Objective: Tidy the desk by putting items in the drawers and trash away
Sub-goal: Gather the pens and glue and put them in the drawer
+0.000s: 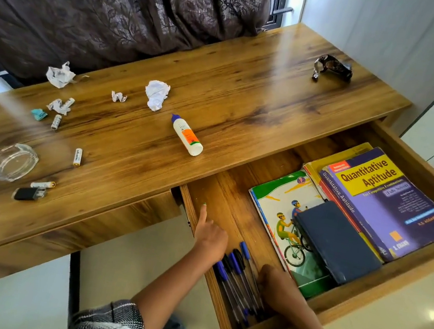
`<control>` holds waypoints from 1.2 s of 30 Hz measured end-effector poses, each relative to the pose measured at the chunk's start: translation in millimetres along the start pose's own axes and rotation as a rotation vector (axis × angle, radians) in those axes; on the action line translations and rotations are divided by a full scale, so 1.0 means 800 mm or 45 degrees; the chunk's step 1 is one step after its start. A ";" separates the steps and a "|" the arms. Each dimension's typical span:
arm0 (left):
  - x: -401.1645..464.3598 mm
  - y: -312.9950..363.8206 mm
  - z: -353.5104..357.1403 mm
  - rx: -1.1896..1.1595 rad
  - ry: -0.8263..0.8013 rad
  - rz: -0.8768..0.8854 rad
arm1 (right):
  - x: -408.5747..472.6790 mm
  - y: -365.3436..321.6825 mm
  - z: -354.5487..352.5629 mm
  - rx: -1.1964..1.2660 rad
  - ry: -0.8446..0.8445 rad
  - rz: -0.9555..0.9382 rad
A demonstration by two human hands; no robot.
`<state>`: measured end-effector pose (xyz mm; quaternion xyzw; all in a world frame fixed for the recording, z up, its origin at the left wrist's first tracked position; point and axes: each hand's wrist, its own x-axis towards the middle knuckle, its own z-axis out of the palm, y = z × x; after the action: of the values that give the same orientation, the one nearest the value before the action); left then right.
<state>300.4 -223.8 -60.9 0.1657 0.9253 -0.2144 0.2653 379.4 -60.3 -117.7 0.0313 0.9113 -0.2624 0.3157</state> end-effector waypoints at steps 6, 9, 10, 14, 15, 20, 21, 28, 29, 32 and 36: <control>-0.005 0.004 -0.005 -0.107 -0.008 0.020 | 0.001 0.001 0.001 0.023 0.002 0.017; -0.002 0.002 -0.002 -0.159 0.003 0.036 | 0.002 0.000 0.001 0.015 0.004 0.021; -0.001 0.002 0.000 -0.183 0.003 0.045 | 0.002 -0.001 0.000 0.010 0.000 0.017; 0.004 0.000 0.010 -0.235 0.011 0.096 | 0.002 -0.002 0.000 0.011 -0.014 0.017; 0.005 0.000 0.013 -0.242 0.027 0.110 | 0.002 -0.001 -0.001 0.005 -0.014 0.018; 0.008 0.000 0.022 -0.317 0.156 0.124 | 0.005 -0.002 -0.008 0.036 0.017 0.025; 0.007 0.000 0.023 -0.330 0.178 0.126 | 0.006 -0.004 -0.010 0.039 0.028 0.019; 0.002 0.005 0.025 -0.383 0.254 0.218 | 0.011 -0.020 -0.012 -0.069 0.092 -0.014; 0.002 0.007 0.027 -0.390 0.239 0.224 | 0.012 -0.020 -0.014 -0.081 0.098 -0.014; 0.002 0.012 0.031 -0.397 0.217 0.223 | 0.014 -0.018 -0.020 -0.124 0.117 -0.036; 0.000 0.012 0.031 -0.373 0.233 0.238 | 0.009 -0.014 -0.017 -0.145 0.097 -0.010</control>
<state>315.3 -227.5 -83.1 0.2293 0.9474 -0.0358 0.2203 363.6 -64.0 -107.8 0.0198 0.9363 -0.2097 0.2810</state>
